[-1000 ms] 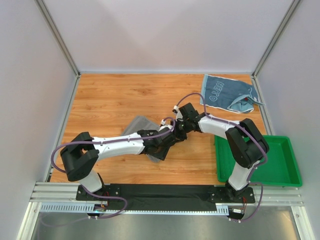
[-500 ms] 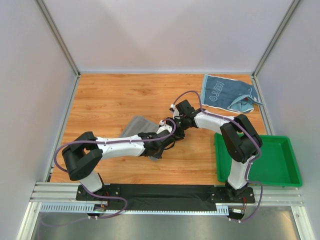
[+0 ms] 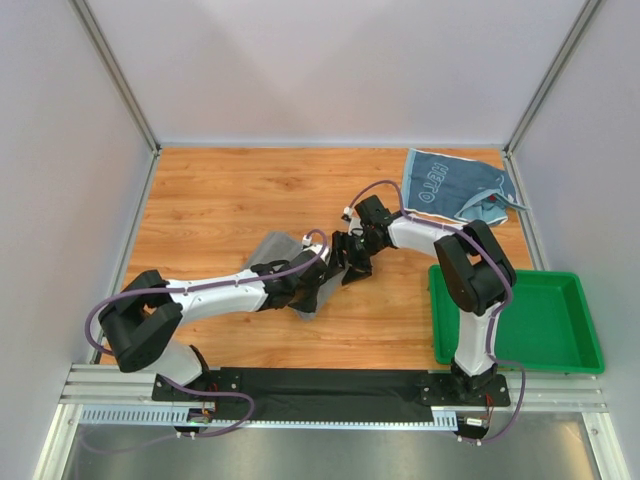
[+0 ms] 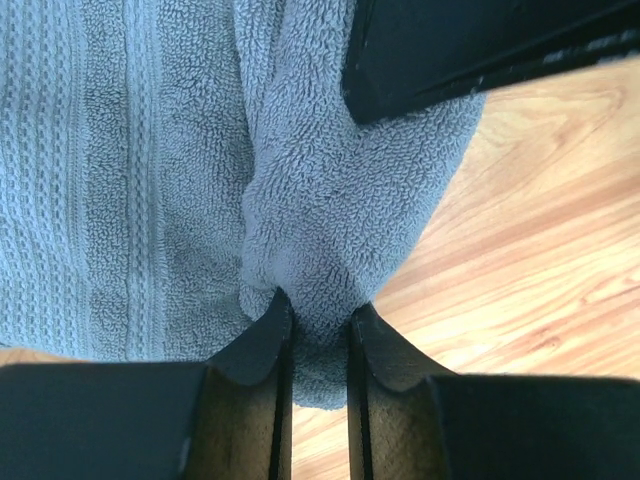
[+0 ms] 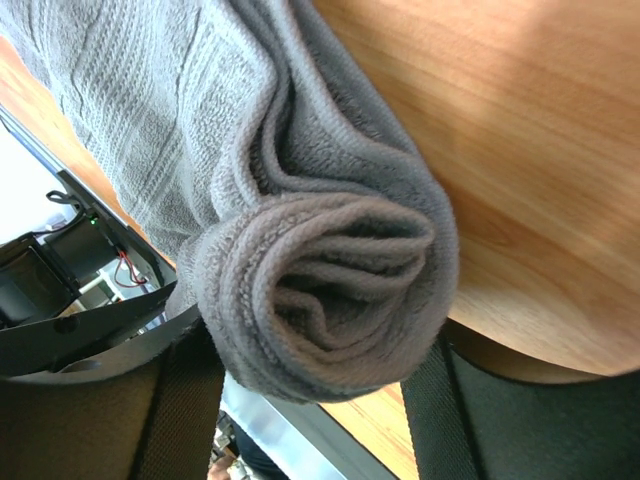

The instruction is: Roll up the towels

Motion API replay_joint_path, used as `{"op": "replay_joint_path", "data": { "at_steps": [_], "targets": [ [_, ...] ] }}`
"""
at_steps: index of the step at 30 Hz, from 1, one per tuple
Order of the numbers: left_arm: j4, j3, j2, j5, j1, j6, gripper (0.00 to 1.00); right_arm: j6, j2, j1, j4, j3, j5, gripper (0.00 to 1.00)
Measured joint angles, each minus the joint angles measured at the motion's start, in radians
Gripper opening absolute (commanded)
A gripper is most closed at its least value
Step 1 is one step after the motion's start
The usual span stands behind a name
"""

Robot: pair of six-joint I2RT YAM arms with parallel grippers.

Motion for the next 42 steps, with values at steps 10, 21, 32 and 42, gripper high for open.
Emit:
{"op": "replay_joint_path", "data": {
  "at_steps": [10, 21, 32, 42],
  "targets": [
    [-0.004, -0.020, -0.049, 0.084, 0.014, -0.024, 0.08, -0.040, 0.036, -0.076, -0.073, 0.079, 0.034, 0.68],
    [-0.061, -0.061, -0.137, 0.243, 0.058, -0.084, 0.08, -0.080, 0.029, -0.160, -0.130, 0.122, 0.168, 0.67],
    [0.006, -0.115, -0.135, 0.500, 0.238, -0.182, 0.08, -0.100, -0.204, -0.181, -0.115, -0.057, 0.146, 0.68],
    [0.111, -0.144, -0.025, 0.766, 0.387, -0.288, 0.08, -0.044, -0.321, -0.161, 0.155, -0.284, -0.106, 0.73]
  ]
}}
